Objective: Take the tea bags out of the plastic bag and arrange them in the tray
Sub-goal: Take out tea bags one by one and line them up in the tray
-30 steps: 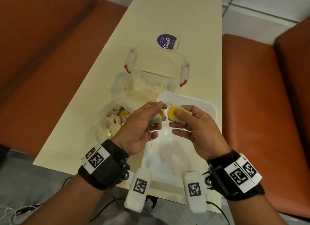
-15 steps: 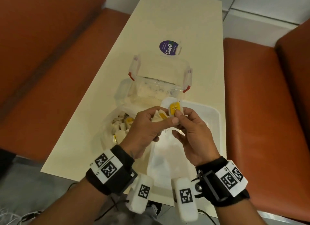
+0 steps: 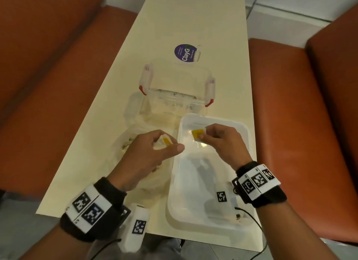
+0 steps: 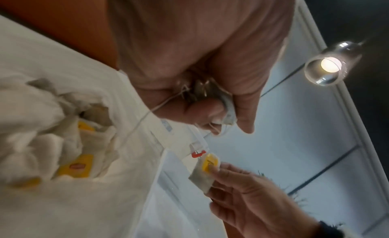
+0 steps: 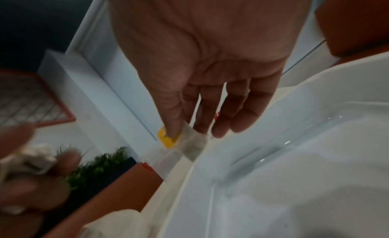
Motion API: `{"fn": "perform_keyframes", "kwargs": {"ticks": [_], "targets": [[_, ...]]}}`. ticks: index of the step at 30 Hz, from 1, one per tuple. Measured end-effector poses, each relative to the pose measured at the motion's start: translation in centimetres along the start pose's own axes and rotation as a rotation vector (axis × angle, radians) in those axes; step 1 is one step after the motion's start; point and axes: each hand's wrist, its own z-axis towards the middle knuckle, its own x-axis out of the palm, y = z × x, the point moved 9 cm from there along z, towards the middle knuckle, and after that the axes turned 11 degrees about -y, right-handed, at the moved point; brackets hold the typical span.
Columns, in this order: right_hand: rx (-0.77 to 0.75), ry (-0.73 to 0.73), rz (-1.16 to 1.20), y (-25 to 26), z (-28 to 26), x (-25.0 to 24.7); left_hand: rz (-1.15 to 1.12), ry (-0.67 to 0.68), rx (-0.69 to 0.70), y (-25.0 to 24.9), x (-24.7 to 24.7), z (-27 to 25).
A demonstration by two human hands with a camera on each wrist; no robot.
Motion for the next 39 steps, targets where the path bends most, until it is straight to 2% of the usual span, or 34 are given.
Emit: {"fn": "perform_keyframes", "kwargs": {"ticks": [5, 13, 26, 39], "targets": [[0.184, 0.006, 0.176, -2.8, 3.0, 2.5, -0.132, 0.068, -0.188, 2.6, -0.4, -1.3], [0.237, -0.083, 0.135, -6.8, 5.8, 5.2, -0.198, 0.103, -0.340, 4.4, -0.1, -3.1], [0.172, -0.197, -0.003, -7.5, 6.3, 5.3, -0.214, 0.047, -0.369, 4.9, -0.2, -3.6], [0.168, -0.246, 0.190, -7.2, 4.9, 4.7, -0.255, -0.006, -0.385, 5.2, 0.1, -3.6]]}}
